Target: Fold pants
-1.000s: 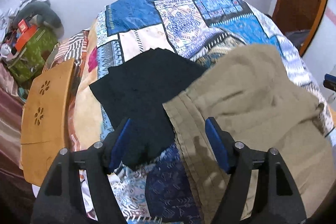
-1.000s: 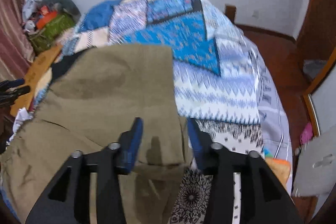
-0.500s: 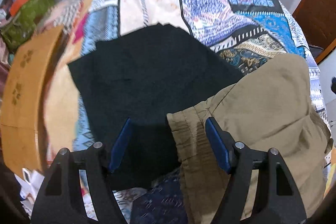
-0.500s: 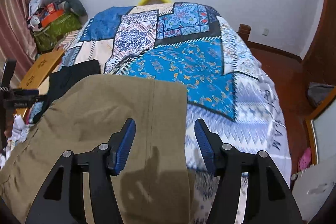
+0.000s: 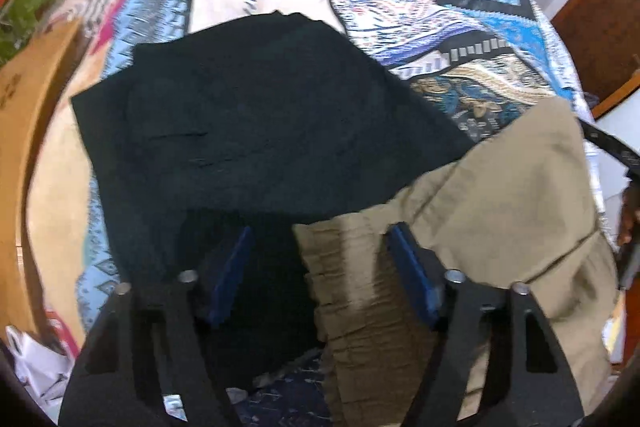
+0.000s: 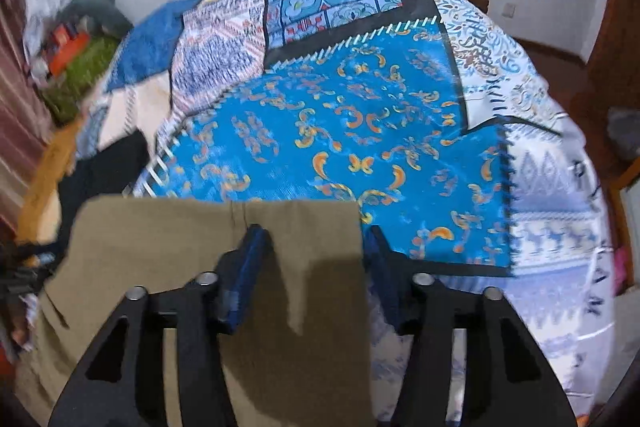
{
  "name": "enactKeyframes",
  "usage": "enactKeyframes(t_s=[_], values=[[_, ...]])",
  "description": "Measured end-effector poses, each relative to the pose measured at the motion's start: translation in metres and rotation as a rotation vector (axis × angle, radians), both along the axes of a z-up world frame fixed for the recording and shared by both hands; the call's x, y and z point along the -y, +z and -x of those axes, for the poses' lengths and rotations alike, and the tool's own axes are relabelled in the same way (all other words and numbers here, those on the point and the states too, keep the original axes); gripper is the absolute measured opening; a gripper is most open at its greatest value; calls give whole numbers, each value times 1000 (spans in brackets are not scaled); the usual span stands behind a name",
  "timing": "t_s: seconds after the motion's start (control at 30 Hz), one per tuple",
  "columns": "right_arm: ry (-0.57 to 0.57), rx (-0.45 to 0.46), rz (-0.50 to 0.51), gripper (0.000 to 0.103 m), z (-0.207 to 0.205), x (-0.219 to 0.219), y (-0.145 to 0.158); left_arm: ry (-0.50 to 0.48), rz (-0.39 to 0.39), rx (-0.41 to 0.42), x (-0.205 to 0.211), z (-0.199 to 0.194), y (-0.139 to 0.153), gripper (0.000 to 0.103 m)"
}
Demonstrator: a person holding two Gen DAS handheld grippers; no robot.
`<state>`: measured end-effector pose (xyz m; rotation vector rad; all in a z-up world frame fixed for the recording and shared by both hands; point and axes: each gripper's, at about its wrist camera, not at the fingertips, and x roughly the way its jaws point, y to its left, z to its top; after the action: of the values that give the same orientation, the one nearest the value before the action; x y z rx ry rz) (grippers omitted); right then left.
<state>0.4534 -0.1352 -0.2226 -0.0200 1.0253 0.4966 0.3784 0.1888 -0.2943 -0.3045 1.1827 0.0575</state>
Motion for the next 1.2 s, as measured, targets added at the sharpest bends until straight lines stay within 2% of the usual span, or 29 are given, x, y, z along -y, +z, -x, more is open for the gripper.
enactKeyframes(t_s=[0.03, 0.07, 0.13, 0.2, 0.37, 0.53, 0.57, 0.7, 0.9, 1.03, 1.2], values=[[-4, 6, -5, 35, 1, 0, 0, -4, 18, 3, 1, 0, 0, 66], [-5, 10, -4, 33, 2, 0, 0, -15, 29, 2, 5, 0, 0, 66], [3, 19, -6, 17, 5, -2, 0, -29, 11, 3, 12, 0, -1, 66], [18, 32, 10, 10, 9, -8, 2, -36, -7, -6, 17, -3, -5, 65], [36, 94, 83, 8, 13, -21, 5, -8, -8, -6, 12, -10, -5, 50], [16, 168, 68, 7, 17, -14, 28, -18, -136, 35, 19, -7, 18, 46], [10, 183, 55, 7, 18, -11, 37, -16, -164, 56, 20, -5, 27, 45], [-13, 258, 4, 7, 26, -1, 80, 4, -190, 163, 19, 3, 73, 44], [-48, 410, -69, 7, 55, 11, 150, -15, -253, 343, 33, 40, 155, 44], [-58, 444, -122, 7, 81, 24, 178, -49, -266, 384, 44, 64, 176, 44], [-55, 431, -142, 7, 123, 41, 179, -87, -271, 405, 57, 101, 178, 44]])
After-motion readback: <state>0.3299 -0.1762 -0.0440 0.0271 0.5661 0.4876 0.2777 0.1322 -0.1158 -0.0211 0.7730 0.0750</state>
